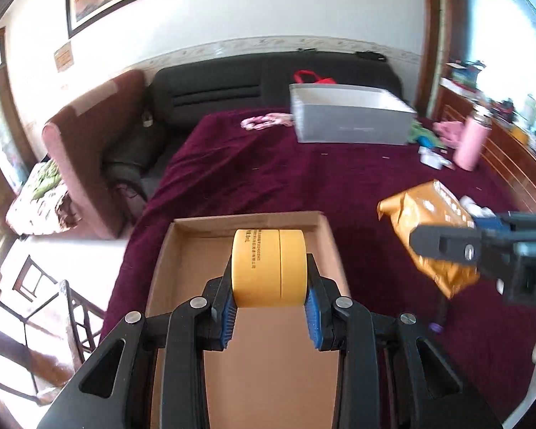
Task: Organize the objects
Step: 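Carry tape roll with left tool while right tool carries packet into cardboard tray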
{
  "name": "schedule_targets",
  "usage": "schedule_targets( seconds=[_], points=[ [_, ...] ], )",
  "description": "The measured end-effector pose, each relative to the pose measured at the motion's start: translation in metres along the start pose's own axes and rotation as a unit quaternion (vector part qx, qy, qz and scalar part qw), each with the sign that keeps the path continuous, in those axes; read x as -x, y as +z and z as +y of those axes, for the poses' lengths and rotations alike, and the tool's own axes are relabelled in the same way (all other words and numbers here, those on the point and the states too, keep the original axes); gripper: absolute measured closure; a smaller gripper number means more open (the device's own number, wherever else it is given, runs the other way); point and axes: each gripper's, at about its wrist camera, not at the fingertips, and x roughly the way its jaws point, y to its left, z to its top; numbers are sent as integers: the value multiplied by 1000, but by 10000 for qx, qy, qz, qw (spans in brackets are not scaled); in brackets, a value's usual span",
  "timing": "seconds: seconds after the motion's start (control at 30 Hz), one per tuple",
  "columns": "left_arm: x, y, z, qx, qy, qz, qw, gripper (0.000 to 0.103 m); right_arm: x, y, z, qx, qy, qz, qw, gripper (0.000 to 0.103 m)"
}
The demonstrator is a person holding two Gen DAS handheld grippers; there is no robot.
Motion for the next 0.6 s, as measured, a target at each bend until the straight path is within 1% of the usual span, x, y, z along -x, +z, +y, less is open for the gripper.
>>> schedule_targets(
  seconds=[0.03,0.1,0.2,0.3,0.37,0.4,0.57,0.6],
  points=[
    [-8,2,7,74,17,41,10000,75,-10,5,4,-1,25,53,10000,59],
    [-27,5,22,241,-67,173,9995,75,-31,11,12,21,36,158,9999,59],
    [-52,4,38,400,-115,335,9986,75,-62,17,20,93,-157,260,9995,59],
    [-72,2,50,555,-225,494,9970,75,-87,19,21,35,-176,376,9991,59],
    [-84,1,57,651,-289,615,9956,75,-99,20,21,70,-247,420,9988,59],
    [-91,1,62,711,-381,681,9944,75,-106,21,21,86,-261,451,9986,59],
    [-111,3,71,900,-688,853,9899,75,-130,23,24,163,-352,598,9975,59],
    [-114,4,72,921,-705,896,9892,75,-135,23,25,193,-400,618,9971,59]
  ],
)
